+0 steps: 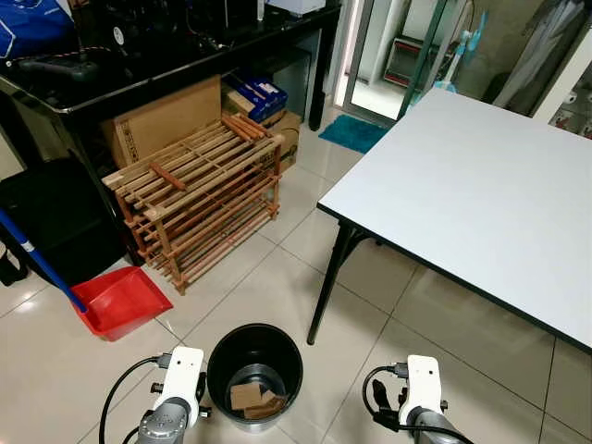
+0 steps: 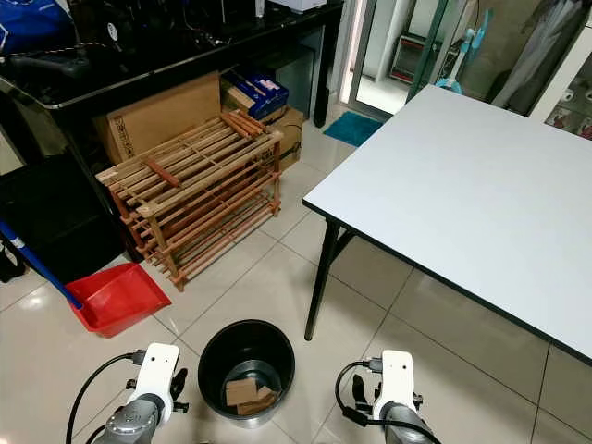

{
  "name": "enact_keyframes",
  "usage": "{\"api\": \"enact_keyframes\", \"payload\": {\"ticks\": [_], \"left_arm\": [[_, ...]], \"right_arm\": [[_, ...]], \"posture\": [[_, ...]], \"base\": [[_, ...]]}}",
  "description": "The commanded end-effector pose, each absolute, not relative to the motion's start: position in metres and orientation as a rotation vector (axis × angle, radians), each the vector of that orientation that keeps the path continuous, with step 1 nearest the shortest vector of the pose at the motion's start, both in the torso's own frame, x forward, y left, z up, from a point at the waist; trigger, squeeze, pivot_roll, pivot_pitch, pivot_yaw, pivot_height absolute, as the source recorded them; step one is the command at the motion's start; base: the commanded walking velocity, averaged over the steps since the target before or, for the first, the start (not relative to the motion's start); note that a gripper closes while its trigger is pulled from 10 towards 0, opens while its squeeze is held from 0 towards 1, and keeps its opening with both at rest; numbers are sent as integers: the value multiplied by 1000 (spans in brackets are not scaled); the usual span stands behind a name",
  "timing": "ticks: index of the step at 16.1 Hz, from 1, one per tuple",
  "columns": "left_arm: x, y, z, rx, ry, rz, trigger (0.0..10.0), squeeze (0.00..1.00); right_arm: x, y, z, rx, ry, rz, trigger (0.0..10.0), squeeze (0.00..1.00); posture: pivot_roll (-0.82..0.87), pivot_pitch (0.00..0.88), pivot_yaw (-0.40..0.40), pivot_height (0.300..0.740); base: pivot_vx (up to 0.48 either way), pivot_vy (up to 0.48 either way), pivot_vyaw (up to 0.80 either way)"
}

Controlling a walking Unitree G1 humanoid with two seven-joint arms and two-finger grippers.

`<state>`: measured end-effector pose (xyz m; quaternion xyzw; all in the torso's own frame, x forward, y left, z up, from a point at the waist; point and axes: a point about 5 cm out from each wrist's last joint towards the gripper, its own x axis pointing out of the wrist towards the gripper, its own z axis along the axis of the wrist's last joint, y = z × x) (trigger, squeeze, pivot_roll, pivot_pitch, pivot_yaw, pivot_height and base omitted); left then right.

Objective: Picking trash to rubbish bin

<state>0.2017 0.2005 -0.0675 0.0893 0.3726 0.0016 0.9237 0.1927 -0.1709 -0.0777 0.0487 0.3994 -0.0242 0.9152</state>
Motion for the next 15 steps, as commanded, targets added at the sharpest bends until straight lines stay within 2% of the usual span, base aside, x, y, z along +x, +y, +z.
{"api": "enact_keyframes", "payload": {"ticks": [1, 3, 15], "left_arm": [[201, 201, -68, 175, 770, 13, 10000, 0], [201, 200, -68, 168, 768, 14, 10000, 0], [201, 197, -68, 133, 763, 33, 10000, 0]], "right_arm": [[194, -173, -77, 106, 828, -54, 10000, 0], [193, -173, -78, 104, 831, -50, 10000, 0], [195, -175, -77, 105, 831, -49, 10000, 0]], "posture": [[16, 0, -62, 740], [17, 0, -63, 740], [12, 21, -73, 740]], "base": [[0, 0, 0], [0, 0, 0], [-276, 0, 0]]}}
